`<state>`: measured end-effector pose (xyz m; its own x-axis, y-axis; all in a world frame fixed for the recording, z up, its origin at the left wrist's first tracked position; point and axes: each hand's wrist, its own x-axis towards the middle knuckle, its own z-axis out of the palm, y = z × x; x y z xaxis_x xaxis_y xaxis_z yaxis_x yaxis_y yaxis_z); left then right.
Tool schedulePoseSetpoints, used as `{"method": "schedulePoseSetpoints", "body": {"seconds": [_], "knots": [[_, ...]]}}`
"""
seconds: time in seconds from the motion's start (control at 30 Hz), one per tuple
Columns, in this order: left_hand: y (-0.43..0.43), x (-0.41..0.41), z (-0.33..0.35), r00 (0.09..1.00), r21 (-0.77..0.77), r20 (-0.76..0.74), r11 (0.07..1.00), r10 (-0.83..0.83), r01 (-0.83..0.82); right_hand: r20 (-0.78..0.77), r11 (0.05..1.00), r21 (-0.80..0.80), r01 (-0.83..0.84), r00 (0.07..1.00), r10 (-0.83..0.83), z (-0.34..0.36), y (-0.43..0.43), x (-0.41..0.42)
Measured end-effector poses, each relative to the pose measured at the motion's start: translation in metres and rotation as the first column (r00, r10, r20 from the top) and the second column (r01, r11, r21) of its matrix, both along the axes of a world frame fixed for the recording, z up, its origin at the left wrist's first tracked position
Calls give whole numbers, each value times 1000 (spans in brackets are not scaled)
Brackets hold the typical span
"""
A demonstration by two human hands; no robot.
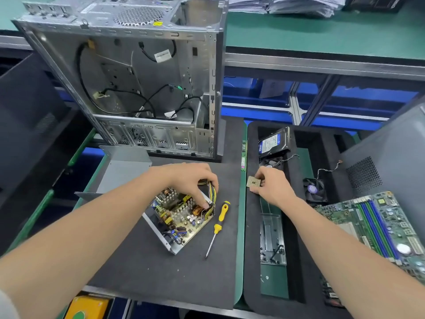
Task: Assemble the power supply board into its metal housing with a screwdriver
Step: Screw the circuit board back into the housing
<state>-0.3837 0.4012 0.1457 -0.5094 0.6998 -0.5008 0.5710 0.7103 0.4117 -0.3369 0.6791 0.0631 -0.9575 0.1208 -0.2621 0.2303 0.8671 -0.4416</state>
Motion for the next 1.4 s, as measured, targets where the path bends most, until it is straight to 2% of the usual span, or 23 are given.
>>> {"method": "schedulePoseSetpoints", "body": {"seconds": [0.1,0.17,0.27,0.33,0.43,0.57,0.7,0.77,0.87,0.97,1.07,1.1,1.17,1.23,1.3,1.33,1.4], "knots": [[-5,-3,-6,1000,7,0,1000,-6,6,4,1000,-7,-10,1000,10,5,1,4],[-8,-5,-10,1000,-2,4,1000,11,-11,-45,999,-40,-8,999,6,12,-2,9],[-17,-9,-14,993,2,-20,993,117,-117,-199,994,-108,-5,980,-16,26,-15,14],[-25,-12,-16,974,17,-52,976,220,-219,-244,989,-141,-41,970,6,37,-30,16],[-37,-16,-17,957,2,-77,960,280,-280,-199,963,-254,-93,979,42,47,-58,22],[-46,-18,-18,966,-34,-98,969,241,-245,-108,920,-379,-100,992,64,43,-95,26],[-51,-11,-25,956,-22,-170,969,238,-245,-50,843,-534,61,993,-104,36,-117,24],[-53,-7,-28,950,-28,-200,967,242,-252,-30,826,-551,121,986,-164,34,-122,22],[-54,-4,-31,943,-19,-202,962,264,-273,-18,857,-499,124,988,-154,36,-124,20],[-60,-6,-26,941,112,-168,954,293,-277,14,886,-451,107,993,-113,49,-123,16],[-84,-8,-5,917,327,-175,900,358,-289,-110,899,-432,73,985,-133,67,-130,8],[-98,-10,3,906,351,-188,888,379,-298,-162,898,-437,48,978,-131,73,-135,5],[-133,-14,17,916,258,-144,908,375,-331,-230,897,-442,-27,970,-84,82,-148,-1],[-168,-9,23,951,27,-61,953,304,-303,-248,889,-449,-93,969,-23,88,-165,-5],[-193,2,17,974,-167,-76,960,214,-224,-247,876,-465,-130,969,12,90,-182,-7],[-201,9,9,974,-186,-122,959,193,-213,-243,871,-472,-139,970,23,89,-189,-8],[-214,22,-3,949,-97,-214,962,230,-255,-224,862,-486,-147,974,39,87,-202,-8]]}}
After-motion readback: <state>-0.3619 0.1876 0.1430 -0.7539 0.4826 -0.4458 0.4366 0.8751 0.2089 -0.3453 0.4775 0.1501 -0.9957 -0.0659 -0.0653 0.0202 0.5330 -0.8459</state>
